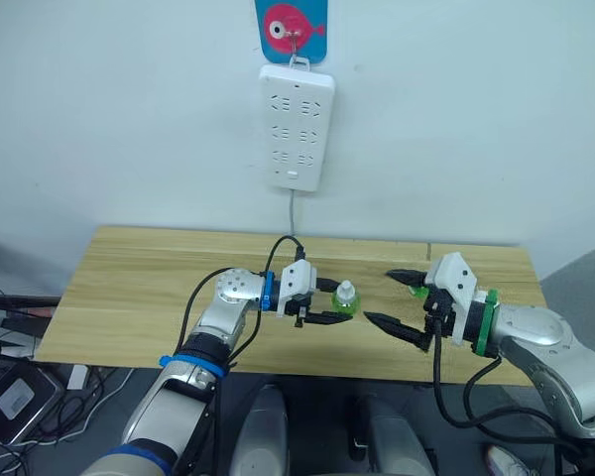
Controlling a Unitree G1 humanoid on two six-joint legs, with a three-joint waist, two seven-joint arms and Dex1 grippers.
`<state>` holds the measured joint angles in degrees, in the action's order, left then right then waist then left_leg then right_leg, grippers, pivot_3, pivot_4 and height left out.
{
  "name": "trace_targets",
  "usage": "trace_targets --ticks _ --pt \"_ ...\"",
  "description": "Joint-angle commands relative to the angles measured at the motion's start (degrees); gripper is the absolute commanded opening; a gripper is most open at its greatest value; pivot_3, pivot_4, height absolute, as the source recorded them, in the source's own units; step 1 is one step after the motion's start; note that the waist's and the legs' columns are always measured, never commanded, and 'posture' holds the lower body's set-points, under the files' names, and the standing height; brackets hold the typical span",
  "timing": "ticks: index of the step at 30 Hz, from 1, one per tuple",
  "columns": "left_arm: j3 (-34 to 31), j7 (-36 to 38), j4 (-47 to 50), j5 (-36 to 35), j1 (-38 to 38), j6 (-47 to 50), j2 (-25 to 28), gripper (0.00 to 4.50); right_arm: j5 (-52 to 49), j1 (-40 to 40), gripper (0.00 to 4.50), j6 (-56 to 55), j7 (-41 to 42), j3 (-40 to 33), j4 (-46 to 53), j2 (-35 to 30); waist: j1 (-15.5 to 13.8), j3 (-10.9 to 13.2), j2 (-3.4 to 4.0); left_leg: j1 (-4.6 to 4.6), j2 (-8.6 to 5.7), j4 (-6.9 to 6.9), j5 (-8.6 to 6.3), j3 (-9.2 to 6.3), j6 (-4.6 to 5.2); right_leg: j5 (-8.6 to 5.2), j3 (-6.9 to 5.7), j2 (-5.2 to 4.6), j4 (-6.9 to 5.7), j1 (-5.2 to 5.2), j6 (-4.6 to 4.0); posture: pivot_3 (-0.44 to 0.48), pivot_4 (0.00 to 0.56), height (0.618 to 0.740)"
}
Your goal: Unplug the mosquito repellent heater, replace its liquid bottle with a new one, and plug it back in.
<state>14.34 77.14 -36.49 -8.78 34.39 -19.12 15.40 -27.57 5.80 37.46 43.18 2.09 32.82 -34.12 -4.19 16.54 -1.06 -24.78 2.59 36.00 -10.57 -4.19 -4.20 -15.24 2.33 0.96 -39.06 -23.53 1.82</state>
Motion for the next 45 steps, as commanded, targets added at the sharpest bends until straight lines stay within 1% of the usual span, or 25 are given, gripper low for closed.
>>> trace_targets --ticks 1,3,7,13,14,15,16,20,21,22,24,26,29,31,33,35,38,39,42,45 --pt "-0.1 0.6 0.1 -0.1 1.1 -0.8 -0.4 2.17 -3.0 2.6 3.56 2.2 -2.8 1.6 2.2 3.5 0.0 0.0 0.00 0.00 0.00 0.00 0.00 0.00 0.00 0.00 0.00 0.00 0.00 0.00 0.00 0.220 0.236 0.740" --pt "-0.1 0.6 0.1 -0.1 1.1 -0.9 -0.3 2.17 -3.2 3.7 2.83 3.2 -4.0 2.2 2.2 5.0 -0.1 0.0 0.00 -0.01 -0.02 0.01 0.00 0.00 0.00 0.00 0.00 -0.01 0.00 0.00 0.00 0.220 0.236 0.740" --pt "0.2 0.7 1.1 -0.1 0.5 -0.8 -0.3 2.17 -3.3 4.8 2.83 4.0 -5.4 3.8 2.0 6.7 -0.3 0.0 0.00 -0.02 -0.03 -0.01 0.00 0.00 0.00 0.00 -0.02 -0.02 0.02 0.00 0.00 0.228 0.238 0.740" --pt "0.4 0.8 1.7 0.0 -0.1 -0.8 -0.3 2.17 -1.1 5.4 2.83 2.1 -5.6 5.7 0.0 6.5 -0.3 0.0 0.00 -0.01 -0.02 -0.01 0.00 -0.01 0.00 0.00 -0.01 -0.02 0.02 0.00 0.00 0.234 0.239 0.740" --pt "0.4 0.7 1.6 0.1 -0.1 -0.7 -0.2 2.17 -0.6 5.5 2.44 1.6 -5.4 6.0 -0.5 6.5 -0.3 0.0 0.00 -0.01 -0.02 0.00 0.00 -0.01 0.00 0.00 -0.01 -0.02 0.02 0.00 0.00 0.234 0.239 0.740" --pt "0.5 0.7 1.5 0.3 -0.2 -0.8 -0.1 2.17 -0.2 5.7 2.26 1.0 -5.2 6.2 -0.8 6.4 -0.3 0.0 0.00 -0.01 -0.02 0.00 0.00 -0.01 0.00 0.00 -0.02 -0.02 0.01 0.00 0.00 0.234 0.239 0.740" --pt "0.6 0.7 1.5 0.4 -0.3 -0.8 0.0 2.17 0.1 5.8 1.91 0.5 -4.9 6.4 -1.1 6.3 -0.3 0.0 0.00 -0.01 -0.02 0.00 0.00 -0.01 0.00 0.00 -0.02 -0.01 0.01 0.00 0.00 0.234 0.239 0.740" --pt "0.5 0.8 1.4 0.6 -0.6 -0.8 0.2 2.17 -0.4 6.2 0.36 -0.3 -4.4 6.2 -1.6 6.4 -0.3 0.0 0.00 -0.02 -0.02 -0.01 0.00 0.00 0.00 0.00 -0.01 -0.01 0.02 0.00 0.00 0.239 0.241 0.740" --pt "0.5 0.9 1.5 0.6 -0.7 -0.8 0.2 2.17 -0.6 6.2 0.18 -0.5 -4.3 6.1 -1.6 6.4 -0.3 0.0 0.00 -0.01 -0.02 -0.02 0.00 0.00 0.00 0.00 -0.01 -0.01 0.02 0.00 0.00 0.239 0.241 0.740" --pt "0.5 0.9 1.5 0.7 -0.7 -0.8 0.2 2.17 -1.2 6.2 0.19 -0.6 -4.3 5.7 -1.3 6.6 -0.3 0.0 0.00 -0.02 -0.01 -0.02 0.00 -0.01 0.00 0.00 -0.03 -0.01 0.02 -0.01 0.00 0.239 0.241 0.740" --pt "0.5 0.8 1.3 0.9 -0.8 -0.9 0.2 2.17 -6.2 7.2 0.19 2.1 -5.5 2.8 1.3 8.0 -0.3 0.0 0.00 -0.02 -0.01 -0.02 0.00 -0.02 0.01 0.00 -0.03 -0.01 0.02 -0.01 0.00 0.239 0.241 0.740" --pt "0.3 0.7 0.5 1.1 -0.9 -1.1 0.5 2.17 -12.6 9.3 0.19 6.4 -8.4 -0.7 4.5 9.5 -0.3 0.0 0.00 -0.02 -0.01 -0.02 0.00 -0.01 0.01 0.00 -0.02 -0.01 0.02 -0.01 0.00 0.243 0.245 0.740" --pt "0.0 0.8 -2.0 1.9 -0.9 -2.4 1.8 2.17 -20.4 13.4 0.19 11.0 -13.3 -5.9 7.0 10.0 -0.2 0.0 0.01 -0.01 0.00 -0.01 0.00 -0.01 0.00 0.00 0.00 -0.02 0.00 -0.01 0.00 0.241 0.246 0.740" --pt "-0.6 0.4 -3.5 2.1 -0.7 -2.7 2.4 2.17 -22.7 14.9 0.19 12.3 -15.8 -8.2 7.6 9.4 -0.3 0.0 0.00 -0.01 0.01 -0.01 0.00 -0.02 0.01 0.00 -0.03 -0.01 0.00 0.00 -0.01 0.243 0.245 0.740" --pt "-1.4 -0.5 -4.6 1.7 -0.4 -1.8 2.5 2.17 -22.0 14.7 0.19 12.0 -17.1 -8.8 7.3 8.8 -0.3 0.0 0.00 -0.01 0.01 -0.05 0.00 -0.05 0.01 0.00 -0.06 -0.01 0.01 -0.01 -0.01 0.239 0.244 0.740" --pt "-2.4 -1.6 -6.0 1.3 0.1 -1.0 2.6 2.17 -14.8 12.6 0.19 7.2 -17.4 -6.8 3.6 8.0 -0.4 0.0 0.00 -0.05 0.00 -0.08 0.00 -0.05 0.01 -0.01 -0.06 -0.01 0.04 -0.03 -0.01 0.231 0.247 0.740" --pt "-3.5 -3.1 -6.1 1.2 0.2 -0.6 2.7 2.17 3.1 8.7 0.19 -7.2 -19.9 -0.5 -9.0 6.9 -0.4 0.0 -0.01 -0.06 -0.07 -0.06 -0.01 -0.02 0.01 -0.01 -0.04 -0.05 0.09 -0.02 0.00 0.240 0.247 0.740" --pt "-4.0 -3.7 -5.3 1.0 0.2 0.2 2.9 2.17 7.2 8.2 0.19 -12.5 -21.1 0.6 -14.1 7.8 -0.4 0.0 -0.01 -0.06 -0.08 -0.04 0.00 -0.01 0.01 -0.01 -0.03 -0.06 0.08 -0.02 0.00 0.244 0.247 0.740" --pt "-4.9 -4.5 -2.8 0.6 -0.4 1.7 3.3 2.17 14.4 8.5 0.19 -23.1 -23.9 1.7 -26.2 11.2 -0.3 0.0 -0.01 -0.04 -0.06 -0.03 0.01 0.06 0.02 0.00 0.02 -0.05 0.00 -0.09 0.01 0.262 0.250 0.740" --pt "-5.3 -4.9 0.1 0.3 -1.5 3.2 4.0 2.17 18.4 9.5 0.19 -30.9 -25.2 1.8 -37.4 14.1 -0.1 0.0 -0.01 -0.03 0.00 -0.09 0.02 0.05 0.03 0.00 0.02 0.00 -0.03 -0.13 0.00 0.287 0.257 0.740"
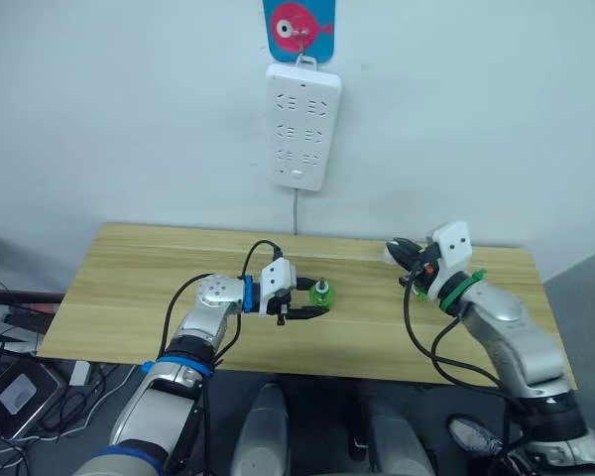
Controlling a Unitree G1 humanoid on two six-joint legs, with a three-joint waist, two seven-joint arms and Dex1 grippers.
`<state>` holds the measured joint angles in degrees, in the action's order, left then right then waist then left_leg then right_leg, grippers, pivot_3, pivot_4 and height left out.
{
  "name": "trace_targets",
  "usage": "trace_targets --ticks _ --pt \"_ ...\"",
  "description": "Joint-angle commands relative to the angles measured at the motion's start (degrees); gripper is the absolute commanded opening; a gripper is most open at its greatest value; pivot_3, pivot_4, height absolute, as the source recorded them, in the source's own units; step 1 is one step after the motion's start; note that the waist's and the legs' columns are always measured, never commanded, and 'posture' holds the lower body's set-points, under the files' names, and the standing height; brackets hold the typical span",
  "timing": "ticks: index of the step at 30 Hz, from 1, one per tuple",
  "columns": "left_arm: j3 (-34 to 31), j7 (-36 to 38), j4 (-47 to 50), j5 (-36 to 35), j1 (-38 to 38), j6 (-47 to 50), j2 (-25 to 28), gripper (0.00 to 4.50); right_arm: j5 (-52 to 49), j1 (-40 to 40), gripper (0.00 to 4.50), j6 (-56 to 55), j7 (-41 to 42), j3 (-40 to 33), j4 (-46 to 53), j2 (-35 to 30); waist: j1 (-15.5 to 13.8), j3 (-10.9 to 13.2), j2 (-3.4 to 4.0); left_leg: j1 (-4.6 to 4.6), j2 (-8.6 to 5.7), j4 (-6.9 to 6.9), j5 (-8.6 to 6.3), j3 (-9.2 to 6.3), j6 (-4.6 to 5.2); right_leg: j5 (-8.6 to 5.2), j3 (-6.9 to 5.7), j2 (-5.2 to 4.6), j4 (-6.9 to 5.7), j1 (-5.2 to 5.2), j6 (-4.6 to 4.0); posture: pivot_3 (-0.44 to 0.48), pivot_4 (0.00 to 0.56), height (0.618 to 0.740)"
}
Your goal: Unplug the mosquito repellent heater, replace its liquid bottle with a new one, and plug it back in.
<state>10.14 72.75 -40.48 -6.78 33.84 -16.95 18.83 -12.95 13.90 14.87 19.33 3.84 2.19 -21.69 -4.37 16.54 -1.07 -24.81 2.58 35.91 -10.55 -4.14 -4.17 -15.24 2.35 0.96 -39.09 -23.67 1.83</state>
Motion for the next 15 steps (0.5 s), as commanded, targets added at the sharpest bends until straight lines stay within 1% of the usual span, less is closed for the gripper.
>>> trace_targets --ticks 1,8,11,15 --pt "-1.4 -0.7 5.2 -1.9 -1.4 1.7 0.9 2.17 4.4 1.7 0.19 -10.2 -1.4 -0.2 -9.7 2.6 0.1 0.0 0.00 0.00 0.01 -0.03 0.00 0.00 0.00 0.00 0.00 0.01 0.00 -0.01 0.00 0.294 0.259 0.740" --pt "-1.8 -0.7 11.5 -2.8 -3.6 5.5 3.2 2.17 7.2 5.0 0.19 -19.1 -2.7 -1.5 -25.4 7.7 -0.3 0.0 0.05 0.01 0.02 -0.19 0.00 0.01 0.00 -0.01 0.01 0.00 0.01 -0.07 -0.03 0.335 0.274 0.740" --pt "-1.8 -0.7 12.8 -2.8 -4.1 6.5 3.7 2.17 7.5 5.9 0.19 -22.2 -2.9 -2.3 -29.4 9.0 -0.3 0.0 0.05 0.01 0.00 -0.17 0.00 0.04 0.00 -0.02 0.03 -0.02 0.02 -0.06 -0.03 0.339 0.277 0.740" --pt "-1.5 -0.8 14.1 -2.9 -4.5 7.3 3.9 2.17 8.2 6.1 0.19 -25.3 -2.5 -2.2 -31.1 9.4 -0.4 0.0 0.06 0.01 0.00 -0.16 0.00 0.04 0.00 -0.02 0.04 -0.02 0.03 -0.05 -0.02 0.338 0.282 0.740"
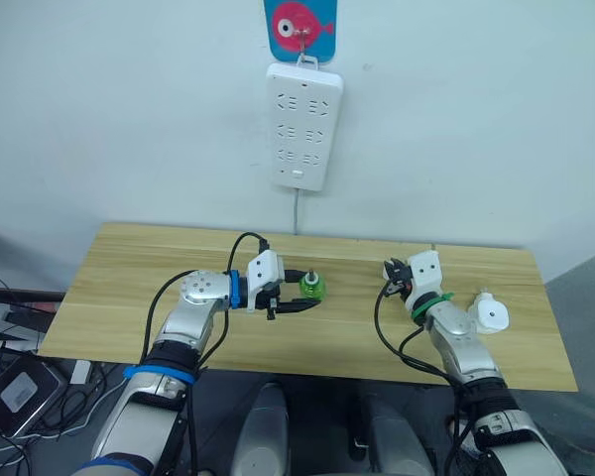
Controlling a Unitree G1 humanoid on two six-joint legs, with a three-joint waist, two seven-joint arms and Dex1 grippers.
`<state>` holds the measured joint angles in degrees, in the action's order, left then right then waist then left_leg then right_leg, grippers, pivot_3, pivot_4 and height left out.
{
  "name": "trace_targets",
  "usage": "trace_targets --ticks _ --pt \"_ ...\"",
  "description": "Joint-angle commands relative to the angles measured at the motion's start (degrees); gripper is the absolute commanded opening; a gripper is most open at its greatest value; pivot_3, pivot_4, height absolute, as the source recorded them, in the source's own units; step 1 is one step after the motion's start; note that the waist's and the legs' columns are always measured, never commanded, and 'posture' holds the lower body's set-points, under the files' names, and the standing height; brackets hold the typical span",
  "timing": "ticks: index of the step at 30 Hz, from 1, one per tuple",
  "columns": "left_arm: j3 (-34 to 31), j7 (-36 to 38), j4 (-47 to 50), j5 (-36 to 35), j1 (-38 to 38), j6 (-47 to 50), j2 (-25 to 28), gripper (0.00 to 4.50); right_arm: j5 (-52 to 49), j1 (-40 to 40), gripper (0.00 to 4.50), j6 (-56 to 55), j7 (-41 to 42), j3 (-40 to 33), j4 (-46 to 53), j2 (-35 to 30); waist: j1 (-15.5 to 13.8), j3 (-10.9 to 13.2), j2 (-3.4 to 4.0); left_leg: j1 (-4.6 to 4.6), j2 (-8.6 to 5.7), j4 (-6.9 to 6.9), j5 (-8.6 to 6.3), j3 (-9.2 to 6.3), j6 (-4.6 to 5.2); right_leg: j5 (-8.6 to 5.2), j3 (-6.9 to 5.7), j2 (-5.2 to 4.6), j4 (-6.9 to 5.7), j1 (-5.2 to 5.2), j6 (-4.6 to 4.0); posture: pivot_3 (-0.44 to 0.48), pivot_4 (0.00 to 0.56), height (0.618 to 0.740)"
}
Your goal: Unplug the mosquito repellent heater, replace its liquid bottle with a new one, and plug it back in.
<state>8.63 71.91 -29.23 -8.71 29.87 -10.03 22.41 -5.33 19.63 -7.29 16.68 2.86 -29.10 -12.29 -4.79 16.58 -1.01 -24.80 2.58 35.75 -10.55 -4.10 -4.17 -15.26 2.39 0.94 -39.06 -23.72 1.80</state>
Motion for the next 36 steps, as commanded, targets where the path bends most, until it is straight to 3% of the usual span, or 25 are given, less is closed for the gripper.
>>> trace_targets --ticks 1,6,10,14,17,19,32,36 --pt "0.0 0.1 3.0 -1.0 -0.5 0.5 0.4 2.17 0.4 0.2 0.95 -3.5 0.2 -1.3 0.4 0.1 0.1 0.0 0.01 0.00 0.00 -0.01 0.00 0.01 0.00 0.00 0.02 0.00 0.00 0.00 0.00 0.330 0.285 0.740" --pt "0.4 0.4 2.1 -0.8 0.0 0.3 -0.2 2.17 -1.8 -4.8 2.49 1.4 1.6 -2.1 14.6 -1.2 0.1 0.0 0.05 0.00 0.02 -0.05 0.00 0.00 0.00 -0.03 0.00 0.01 0.00 -0.03 -0.04 0.310 0.286 0.740" --pt "0.9 1.4 0.6 -0.9 1.2 -0.9 -1.1 2.17 -7.6 -10.4 3.92 14.9 8.4 0.2 35.6 -5.3 0.2 0.1 0.13 -0.01 0.03 -0.06 0.00 -0.01 0.00 -0.04 0.01 0.01 0.00 -0.03 -0.05 0.283 0.286 0.740" --pt "1.7 3.2 -0.4 -0.8 2.0 -3.1 -1.8 2.17 -15.5 -13.6 3.92 27.5 16.6 2.7 49.7 -12.0 0.2 0.1 0.20 -0.02 0.04 -0.03 -0.01 -0.02 0.00 -0.05 0.02 0.00 0.02 -0.01 -0.07 0.277 0.285 0.740" --pt "2.2 4.8 -2.8 -0.6 3.7 -5.2 -2.7 2.17 -18.5 -13.6 4.42 32.8 20.9 4.1 54.7 -16.2 0.2 0.1 0.19 -0.02 0.04 -0.03 0.00 -0.03 0.01 -0.06 0.00 0.00 0.04 0.00 -0.09 0.257 0.274 0.740" --pt "2.4 5.7 -4.0 -0.9 5.2 -5.9 -3.4 2.17 -19.2 -12.4 4.49 34.8 22.9 5.5 56.3 -17.7 0.2 0.1 0.18 -0.03 0.03 0.00 0.00 -0.02 0.00 -0.06 0.00 0.00 0.05 0.00 -0.09 0.257 0.272 0.740" --pt "2.8 7.8 -4.1 -0.9 6.2 -6.3 -5.4 2.17 -16.2 -5.5 4.49 34.7 21.8 9.1 51.3 -12.2 0.2 0.1 0.16 -0.09 0.01 -0.01 -0.01 -0.04 0.01 -0.07 -0.04 0.01 0.07 -0.04 -0.07 0.273 0.272 0.740" --pt "2.7 7.3 -4.2 -0.9 6.4 -6.3 -5.7 2.17 -14.4 -5.6 3.58 33.1 22.9 10.0 49.9 -12.1 0.2 0.1 0.16 -0.09 0.01 -0.01 -0.01 -0.04 0.01 -0.07 -0.04 0.01 0.07 -0.04 -0.06 0.277 0.274 0.740"
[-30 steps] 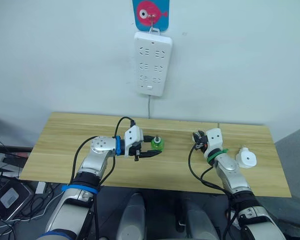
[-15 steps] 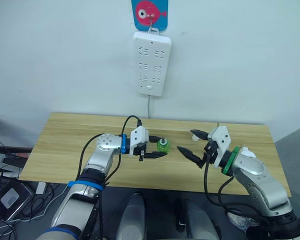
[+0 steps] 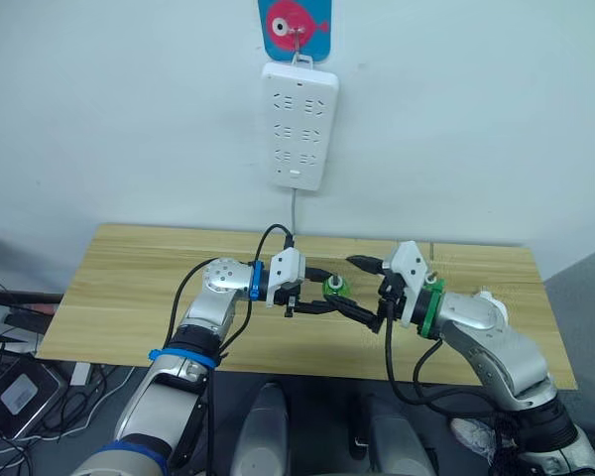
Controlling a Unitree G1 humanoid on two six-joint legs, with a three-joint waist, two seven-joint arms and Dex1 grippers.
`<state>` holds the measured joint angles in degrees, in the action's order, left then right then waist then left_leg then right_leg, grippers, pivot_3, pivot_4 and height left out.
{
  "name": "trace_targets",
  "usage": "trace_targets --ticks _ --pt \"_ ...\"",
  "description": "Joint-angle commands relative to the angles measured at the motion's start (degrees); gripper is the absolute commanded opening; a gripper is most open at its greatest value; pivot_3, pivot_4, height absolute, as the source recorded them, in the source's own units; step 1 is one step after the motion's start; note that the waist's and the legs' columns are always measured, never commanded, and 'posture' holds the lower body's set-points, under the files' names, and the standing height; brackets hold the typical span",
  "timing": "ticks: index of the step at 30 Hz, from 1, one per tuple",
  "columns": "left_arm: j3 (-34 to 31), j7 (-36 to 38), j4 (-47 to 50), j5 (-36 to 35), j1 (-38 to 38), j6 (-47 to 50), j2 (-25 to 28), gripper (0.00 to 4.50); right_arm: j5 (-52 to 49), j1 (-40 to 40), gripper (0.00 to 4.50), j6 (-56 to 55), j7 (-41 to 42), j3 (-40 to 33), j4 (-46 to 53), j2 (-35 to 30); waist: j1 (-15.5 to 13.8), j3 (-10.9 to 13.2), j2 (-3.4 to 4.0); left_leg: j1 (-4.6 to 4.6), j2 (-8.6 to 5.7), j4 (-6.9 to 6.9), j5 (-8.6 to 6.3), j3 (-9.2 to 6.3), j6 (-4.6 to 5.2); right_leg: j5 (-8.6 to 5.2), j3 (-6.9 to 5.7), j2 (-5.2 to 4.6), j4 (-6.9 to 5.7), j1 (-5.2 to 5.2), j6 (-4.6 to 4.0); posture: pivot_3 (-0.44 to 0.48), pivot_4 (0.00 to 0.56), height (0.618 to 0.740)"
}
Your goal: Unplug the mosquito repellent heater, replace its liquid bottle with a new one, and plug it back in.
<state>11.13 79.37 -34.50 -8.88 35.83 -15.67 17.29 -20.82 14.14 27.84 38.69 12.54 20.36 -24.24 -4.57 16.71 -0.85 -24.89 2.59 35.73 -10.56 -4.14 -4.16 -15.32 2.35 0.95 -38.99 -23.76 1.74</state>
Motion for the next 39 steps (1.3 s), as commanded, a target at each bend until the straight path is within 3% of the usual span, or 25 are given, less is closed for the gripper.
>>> trace_targets --ticks 1,8,9,12,20,26,33,39 --pt "0.1 -0.4 0.9 -0.7 0.5 -0.8 -0.6 2.17 1.5 -0.2 3.22 -2.5 1.1 0.5 0.2 -0.3 0.0 0.0 0.00 0.00 0.00 0.00 0.00 0.00 0.00 0.00 0.00 0.00 0.00 0.00 0.00 0.279 0.273 0.740" --pt "0.0 -1.0 0.7 -0.7 0.7 -0.6 -1.1 2.17 2.7 -0.4 0.91 -4.0 1.2 0.4 -0.1 0.5 0.0 0.0 0.00 0.00 0.00 0.00 0.00 0.00 0.00 0.00 0.00 0.00 0.00 0.00 0.00 0.278 0.272 0.740" --pt "0.0 -1.1 0.7 -0.7 0.7 -0.4 -1.1 2.17 2.6 -0.4 0.84 -3.9 1.3 0.3 0.0 0.6 0.0 0.0 0.00 0.00 0.00 0.00 0.00 0.00 0.00 0.00 0.00 0.00 0.00 0.00 0.00 0.278 0.272 0.740" --pt "-0.3 -2.1 0.4 -0.7 0.8 -0.4 -1.5 2.17 -2.6 -0.6 0.84 1.0 -1.7 -3.7 0.6 4.0 0.0 0.0 0.00 0.00 0.00 -0.01 0.00 0.00 0.00 0.00 -0.01 0.00 0.00 0.00 0.00 0.271 0.273 0.740" --pt "-4.7 -12.2 14.5 -6.6 -4.1 12.4 -3.4 4.50 -24.5 -1.3 0.84 20.0 -21.0 -23.3 2.5 16.3 0.0 0.0 0.00 -0.03 0.03 -0.02 0.00 -0.05 -0.01 0.01 -0.01 -0.05 0.02 0.02 0.00 0.255 0.271 0.740" --pt "-3.7 -24.0 25.2 -5.8 -10.7 13.9 -9.5 4.50 -47.9 -2.8 0.84 24.1 -38.5 -36.4 0.4 24.9 0.0 0.0 0.01 -0.03 0.03 -0.07 0.00 -0.10 -0.01 0.00 -0.06 -0.07 0.00 0.01 0.00 0.273 0.259 0.740" --pt "0.2 -30.9 26.9 -2.8 -13.3 10.4 -14.6 4.50 -64.0 -4.5 0.84 24.6 -47.2 -35.2 1.7 23.8 0.1 0.0 0.02 -0.02 0.02 -0.04 0.00 -0.03 0.00 0.00 0.01 -0.03 0.00 0.00 0.00 0.276 0.242 0.740" --pt "0.6 -32.3 25.0 -3.0 -12.1 9.6 -15.2 4.50 -69.6 -5.4 0.84 22.7 -50.3 -32.7 2.0 20.1 0.1 0.0 0.02 -0.03 0.01 -0.06 0.00 -0.01 0.01 0.00 0.01 -0.02 0.02 -0.01 0.01 0.280 0.238 0.740"
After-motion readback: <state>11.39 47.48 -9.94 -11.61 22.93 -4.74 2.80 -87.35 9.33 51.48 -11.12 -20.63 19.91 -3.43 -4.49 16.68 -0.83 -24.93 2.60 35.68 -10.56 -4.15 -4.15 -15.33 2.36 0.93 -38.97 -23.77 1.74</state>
